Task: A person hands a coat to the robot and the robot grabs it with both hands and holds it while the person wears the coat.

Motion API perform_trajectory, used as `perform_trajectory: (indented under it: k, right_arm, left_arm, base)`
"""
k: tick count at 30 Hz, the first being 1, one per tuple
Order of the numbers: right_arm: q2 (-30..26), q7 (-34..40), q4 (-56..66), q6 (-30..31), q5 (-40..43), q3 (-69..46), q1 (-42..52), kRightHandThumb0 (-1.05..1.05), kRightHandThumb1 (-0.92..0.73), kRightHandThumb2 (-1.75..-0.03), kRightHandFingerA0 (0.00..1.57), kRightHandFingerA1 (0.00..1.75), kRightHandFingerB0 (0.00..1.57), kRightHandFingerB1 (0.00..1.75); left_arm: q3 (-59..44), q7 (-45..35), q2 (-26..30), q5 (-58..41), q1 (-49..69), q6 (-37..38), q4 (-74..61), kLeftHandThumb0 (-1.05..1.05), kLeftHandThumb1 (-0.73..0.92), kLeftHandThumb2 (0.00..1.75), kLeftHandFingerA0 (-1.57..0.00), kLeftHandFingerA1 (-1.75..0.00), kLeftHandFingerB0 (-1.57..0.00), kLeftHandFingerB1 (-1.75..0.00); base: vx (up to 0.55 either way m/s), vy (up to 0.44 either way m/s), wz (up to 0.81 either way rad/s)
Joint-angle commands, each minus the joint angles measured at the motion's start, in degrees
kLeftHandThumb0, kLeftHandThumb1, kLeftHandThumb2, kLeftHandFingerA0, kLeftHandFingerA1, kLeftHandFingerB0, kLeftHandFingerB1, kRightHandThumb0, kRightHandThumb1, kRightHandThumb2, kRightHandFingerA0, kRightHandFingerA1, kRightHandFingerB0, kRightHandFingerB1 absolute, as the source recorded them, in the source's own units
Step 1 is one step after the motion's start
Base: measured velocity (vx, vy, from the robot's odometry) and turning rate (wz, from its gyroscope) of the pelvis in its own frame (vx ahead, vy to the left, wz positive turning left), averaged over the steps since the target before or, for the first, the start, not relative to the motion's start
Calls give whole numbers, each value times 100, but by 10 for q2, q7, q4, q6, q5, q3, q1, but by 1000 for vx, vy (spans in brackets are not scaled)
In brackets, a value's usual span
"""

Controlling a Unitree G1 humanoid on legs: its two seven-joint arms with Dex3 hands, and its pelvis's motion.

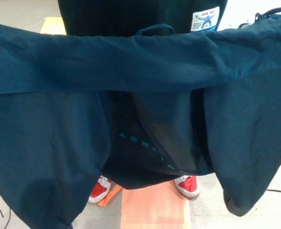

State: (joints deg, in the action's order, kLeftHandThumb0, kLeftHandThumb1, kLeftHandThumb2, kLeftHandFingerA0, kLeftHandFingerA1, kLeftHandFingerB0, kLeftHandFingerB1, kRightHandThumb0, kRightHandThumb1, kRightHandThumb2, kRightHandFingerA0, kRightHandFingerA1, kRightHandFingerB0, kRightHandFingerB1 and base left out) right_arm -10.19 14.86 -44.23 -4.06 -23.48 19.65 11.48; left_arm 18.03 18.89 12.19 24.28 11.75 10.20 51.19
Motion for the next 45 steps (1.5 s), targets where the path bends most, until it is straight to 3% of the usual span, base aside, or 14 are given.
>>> perform_trajectory:
  k: [1, 13, 15, 19, 20, 27, 28, 29, 33, 35, 36, 38, 39, 45]
  right_arm:
    - [-64, 203, 286, -212, -91, -43, 116, -40, -67, -60, 65, 46, 35, 34]
    - [-140, 23, 704, -374, 100, -307, 250, -46, -57, -57, 69, 52, 42, 40]
    - [-139, 25, 728, -391, 105, -334, 250, -48, -57, -56, 71, 53, 43, 41]
    - [-152, 8, 801, -426, 191, -398, 232, -53, -54, -56, 75, 56, 40, 41]
    - [-159, 2, 827, -425, 219, -420, 224, -53, -54, -56, 74, 55, 40, 40]
    - [-188, -23, 926, -374, 341, -454, 180, -59, -39, -80, 68, 70, 34, 54]
    - [-197, -21, 945, -348, 346, -488, 159, -58, -52, -56, 68, 62, 37, 46]
    - [-207, -23, 953, -335, 359, -501, 148, -60, -37, -80, 63, 70, 34, 57]
    - [-260, -24, 975, -279, 411, -541, 71, -59, -28, -75, 68, 79, 42, 64]
    - [-281, -27, 977, -253, 417, -554, 41, -63, -28, -77, 64, 78, 37, 65]
    - [-304, -40, 969, -243, 427, -561, 26, -64, -31, -77, 57, 73, 31, 61]
    - [-340, -65, 949, -234, 442, -566, -4, -65, -41, -54, 54, 70, 31, 58]
    - [-355, -78, 943, -228, 454, -569, -10, -65, -42, -53, 48, 66, 26, 54]
    - [-423, -123, 915, -163, 445, -562, -66, -68, -37, -77, 44, 57, 20, 46]
  left_arm:
    - [-3, 260, 116, 165, 111, 202, -276, -40, 55, 56, -58, -41, -39, -34]
    - [-304, 47, 189, -49, 292, 432, -699, -55, 44, 54, -69, -49, -54, -42]
    - [-325, 25, 196, -89, 314, 438, -730, -55, 35, 76, -69, -62, -42, -49]
    - [-384, 16, 209, -172, 312, 502, -792, -65, 36, 74, -79, -63, -59, -54]
    - [-407, 15, 210, -197, 310, 506, -824, -64, 41, 53, -84, -54, -72, -49]
    - [-490, -10, 236, -293, 309, 492, -917, -93, 33, 78, -86, -56, -67, -51]
    - [-538, -21, 255, -322, 295, 480, -935, -100, 38, 84, -90, -57, -69, -51]
    - [-561, -23, 260, -334, 290, 473, -944, -101, 54, 57, -97, -55, -75, -47]
    - [-624, -26, 269, -407, 289, 440, -994, -92, 37, 84, -96, -60, -78, -57]
    - [-638, -26, 290, -417, 250, 434, -986, -81, 42, 54, -97, -55, -87, -50]
    - [-640, -33, 301, -420, 238, 427, -979, -89, 24, 77, -92, -59, -84, -55]
    - [-630, -32, 317, -405, 191, 392, -973, -82, 45, 55, -85, -53, -77, -47]
    - [-620, -32, 329, -405, 171, 365, -981, -79, 30, 74, -72, -59, -66, -51]
    - [-606, -130, 466, -445, 84, 291, -892, -83, 29, 68, -53, -46, -56, -39]
  base:
    - [0, 0, 0]
    - [0, 0, 0]
    - [0, 0, 0]
    - [0, 0, 0]
    - [0, 0, 0]
    - [0, 0, 0]
    - [0, 0, 0]
    - [0, 0, 0]
    - [0, 0, 0]
    - [0, 0, 0]
    - [0, 0, 0]
    - [0, 0, 0]
    - [0, 0, 0]
    - [0, 0, 0]
